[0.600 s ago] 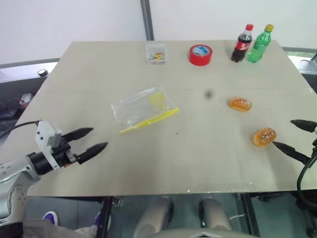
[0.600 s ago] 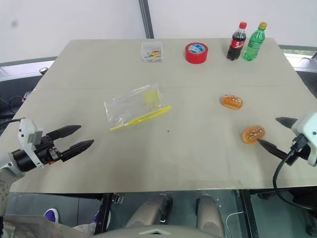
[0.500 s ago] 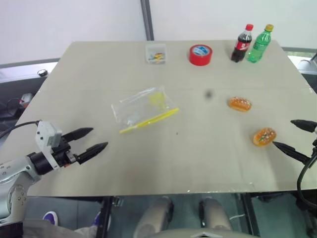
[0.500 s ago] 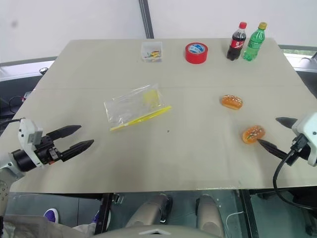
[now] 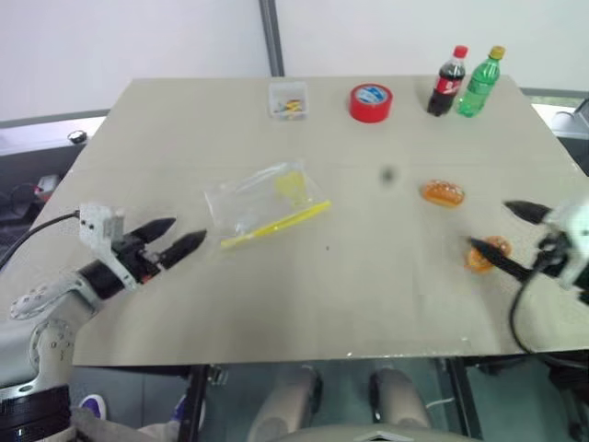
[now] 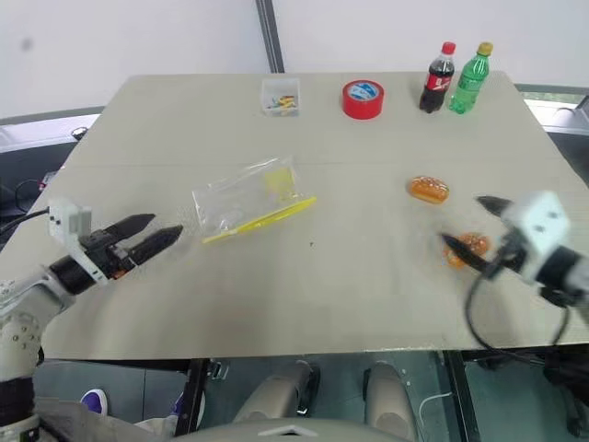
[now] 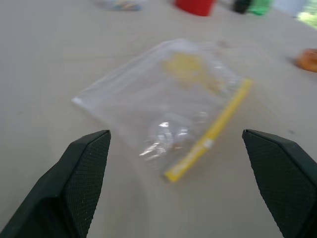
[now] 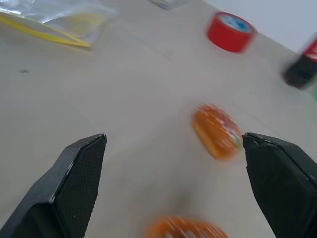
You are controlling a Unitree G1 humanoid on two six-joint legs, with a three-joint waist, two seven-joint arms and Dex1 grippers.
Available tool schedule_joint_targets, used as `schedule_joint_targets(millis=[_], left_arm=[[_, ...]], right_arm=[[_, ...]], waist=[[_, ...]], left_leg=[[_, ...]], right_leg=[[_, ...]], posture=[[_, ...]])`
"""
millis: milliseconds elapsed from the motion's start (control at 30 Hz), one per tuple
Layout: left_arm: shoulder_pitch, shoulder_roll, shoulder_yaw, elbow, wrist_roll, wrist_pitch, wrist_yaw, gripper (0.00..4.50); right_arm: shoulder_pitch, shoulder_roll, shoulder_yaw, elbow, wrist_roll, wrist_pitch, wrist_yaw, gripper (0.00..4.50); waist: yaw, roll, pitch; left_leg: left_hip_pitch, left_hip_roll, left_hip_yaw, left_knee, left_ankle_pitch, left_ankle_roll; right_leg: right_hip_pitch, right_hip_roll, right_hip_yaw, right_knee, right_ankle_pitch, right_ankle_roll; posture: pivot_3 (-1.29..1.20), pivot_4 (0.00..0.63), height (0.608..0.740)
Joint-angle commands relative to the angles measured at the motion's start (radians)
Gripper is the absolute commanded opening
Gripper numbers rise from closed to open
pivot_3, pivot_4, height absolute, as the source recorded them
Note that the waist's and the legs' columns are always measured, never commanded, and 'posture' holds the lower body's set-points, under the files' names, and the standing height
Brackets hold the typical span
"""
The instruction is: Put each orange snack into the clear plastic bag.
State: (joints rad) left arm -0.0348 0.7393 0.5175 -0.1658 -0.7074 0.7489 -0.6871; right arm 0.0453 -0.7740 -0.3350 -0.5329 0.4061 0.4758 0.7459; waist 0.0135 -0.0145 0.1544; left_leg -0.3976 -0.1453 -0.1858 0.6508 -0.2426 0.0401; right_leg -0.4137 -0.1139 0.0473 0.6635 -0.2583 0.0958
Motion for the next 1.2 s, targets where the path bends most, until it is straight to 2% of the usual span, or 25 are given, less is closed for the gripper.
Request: schedule_joint_targets(millis=[33,133,333,467,633,800,900,1000,1067,1133,1200], left_arm=[[-0.094,0.077,0.025,0.077,-0.132,0.337,0.069,4.50],[-0.189,0.064,0.015,0.195,-0.142,0.436,0.109,4.50],[-0.366,0.059,-0.093,0.430,-0.065,0.435,0.086,4.50],[-0.491,0.079,-0.234,0.603,0.025,0.368,-0.046,4.50],[-0.693,0.029,-0.365,0.924,0.142,0.291,-0.196,4.50],[-0.831,-0.063,-0.404,1.171,0.176,0.336,-0.404,4.50],[-0.866,-0.124,-0.423,1.268,0.227,0.304,-0.460,4.50],[-0.883,-0.183,-0.353,1.343,0.231,0.250,-0.383,3.65],[-0.887,-0.209,-0.309,1.369,0.214,0.262,-0.349,2.79],[-0.887,-0.229,-0.270,1.379,0.202,0.285,-0.322,1.69],[-0.890,-0.250,-0.226,1.377,0.185,0.305,-0.283,0.77]], right_arm=[[-0.104,0.048,0.174,-0.066,-0.043,0.031,-0.069,4.49],[-0.164,0.099,0.266,-0.061,-0.059,0.030,-0.087,4.49],[-0.193,0.137,0.342,-0.072,-0.076,0.023,-0.092,4.49],[-0.160,0.135,0.341,-0.108,-0.084,0.053,-0.117,4.49],[-0.096,0.141,0.324,-0.178,-0.093,0.117,-0.181,4.49],[-0.032,0.146,0.303,-0.251,-0.095,0.170,-0.235,4.49],[-0.005,0.146,0.301,-0.282,-0.103,0.184,-0.258,4.49],[0.008,0.154,0.311,-0.318,-0.110,0.207,-0.289,4.50],[0.006,0.161,0.332,-0.334,-0.126,0.203,-0.305,4.50],[0.003,0.164,0.361,-0.337,-0.149,0.178,-0.309,4.50],[-0.004,0.167,0.387,-0.332,-0.173,0.163,-0.316,4.50]], waist=[[-0.001,-0.001,0.000],[0.002,-0.001,0.000],[0.001,-0.002,0.000],[0.002,-0.001,-0.001],[0.002,0.000,-0.002],[0.007,0.001,-0.004],[0.002,0.001,-0.004],[0.000,0.002,-0.006],[0.000,0.002,-0.006],[0.001,0.001,-0.006],[0.003,0.006,-0.012]], left_leg=[[0.000,0.000,0.000,0.000,0.000,-0.001],[0.000,-0.001,-0.001,0.000,0.002,-0.003],[-0.001,-0.001,-0.003,0.000,0.002,-0.004],[-0.001,-0.001,-0.003,0.000,0.002,-0.004],[0.000,-0.003,-0.005,0.001,0.002,-0.005],[-0.001,-0.005,-0.006,0.002,0.002,-0.005],[-0.001,-0.007,-0.007,0.003,0.002,-0.005],[-0.001,-0.007,-0.008,0.003,0.002,-0.005],[-0.001,-0.007,-0.008,0.003,0.002,-0.005],[-0.001,-0.007,-0.008,0.003,0.002,-0.005],[0.000,-0.008,-0.008,0.004,0.003,-0.005]], right_leg=[[-0.001,0.001,0.000,0.000,0.000,0.000],[-0.001,0.005,-0.001,0.000,0.000,0.000],[-0.001,0.005,-0.002,0.000,0.000,0.000],[-0.001,0.005,-0.002,0.001,0.000,0.000],[-0.001,0.005,-0.003,0.002,0.001,-0.001],[-0.001,0.004,-0.004,0.003,0.000,0.000],[0.000,0.002,-0.005,0.003,0.000,0.000],[0.000,0.001,-0.005,0.003,0.000,0.000],[0.000,0.001,-0.005,0.003,0.000,0.000],[0.000,0.001,-0.005,0.004,0.000,0.000],[0.001,0.000,-0.006,0.004,0.000,0.000]], posture=[[0.00,0.150,0.710],[0.00,0.150,0.710],[0.00,0.150,0.710],[0.00,0.150,0.710],[0.00,0.150,0.710],[0.00,0.150,0.710],[0.00,0.150,0.710],[0.00,0.150,0.710],[0.00,0.150,0.710],[0.00,0.150,0.710],[0.00,0.150,0.710]])
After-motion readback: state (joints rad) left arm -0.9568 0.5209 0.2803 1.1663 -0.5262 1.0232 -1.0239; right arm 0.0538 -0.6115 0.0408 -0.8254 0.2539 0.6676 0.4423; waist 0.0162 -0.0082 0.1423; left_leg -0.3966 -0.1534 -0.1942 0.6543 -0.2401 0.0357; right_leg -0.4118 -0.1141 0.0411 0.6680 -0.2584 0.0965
